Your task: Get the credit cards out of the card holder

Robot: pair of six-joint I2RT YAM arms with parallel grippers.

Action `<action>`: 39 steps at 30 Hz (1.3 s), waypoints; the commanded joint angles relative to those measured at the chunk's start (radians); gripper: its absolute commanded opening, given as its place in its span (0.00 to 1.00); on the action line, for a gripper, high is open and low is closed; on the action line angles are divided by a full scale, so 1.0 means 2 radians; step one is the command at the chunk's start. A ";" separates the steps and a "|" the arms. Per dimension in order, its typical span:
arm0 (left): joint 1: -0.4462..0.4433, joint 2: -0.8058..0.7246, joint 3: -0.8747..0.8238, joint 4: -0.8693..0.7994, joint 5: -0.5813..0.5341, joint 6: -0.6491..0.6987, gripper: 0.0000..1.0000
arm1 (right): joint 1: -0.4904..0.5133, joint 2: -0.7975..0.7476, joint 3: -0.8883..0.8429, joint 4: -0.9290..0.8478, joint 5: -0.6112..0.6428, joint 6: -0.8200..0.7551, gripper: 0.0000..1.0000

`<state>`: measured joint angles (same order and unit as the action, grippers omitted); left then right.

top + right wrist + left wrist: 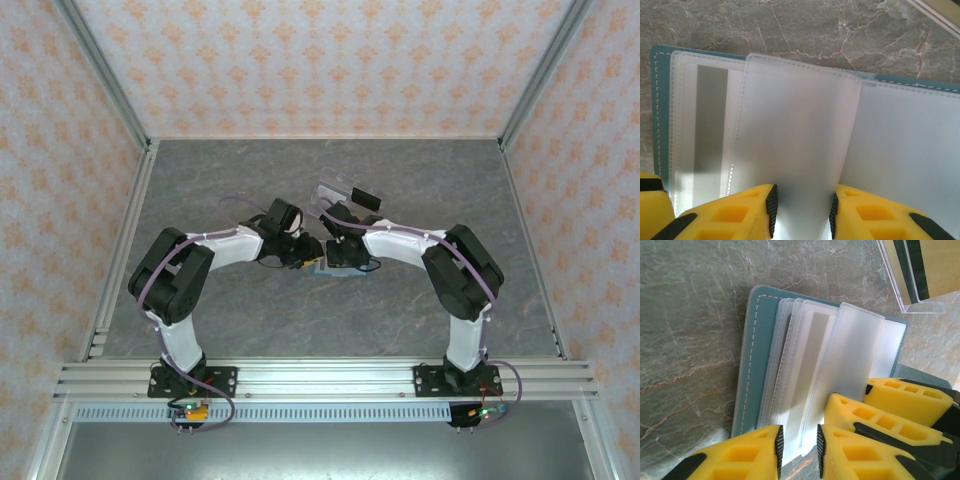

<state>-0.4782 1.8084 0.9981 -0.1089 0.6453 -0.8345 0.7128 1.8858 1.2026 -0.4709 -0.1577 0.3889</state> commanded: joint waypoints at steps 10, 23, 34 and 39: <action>-0.005 0.011 0.020 -0.010 -0.006 0.012 0.37 | -0.005 0.019 -0.022 -0.022 0.010 0.000 0.35; -0.010 0.025 0.037 -0.029 -0.017 0.020 0.41 | -0.006 0.017 -0.021 -0.023 0.011 0.000 0.35; -0.015 0.035 0.040 -0.029 -0.013 0.021 0.39 | -0.007 0.018 -0.023 -0.021 0.010 0.000 0.34; -0.016 0.036 0.040 -0.021 -0.005 0.019 0.33 | -0.007 0.016 -0.025 -0.021 0.010 0.000 0.34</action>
<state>-0.4892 1.8553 1.0546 -0.1501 0.6193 -0.8093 0.7097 1.8858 1.1995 -0.4702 -0.1581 0.3916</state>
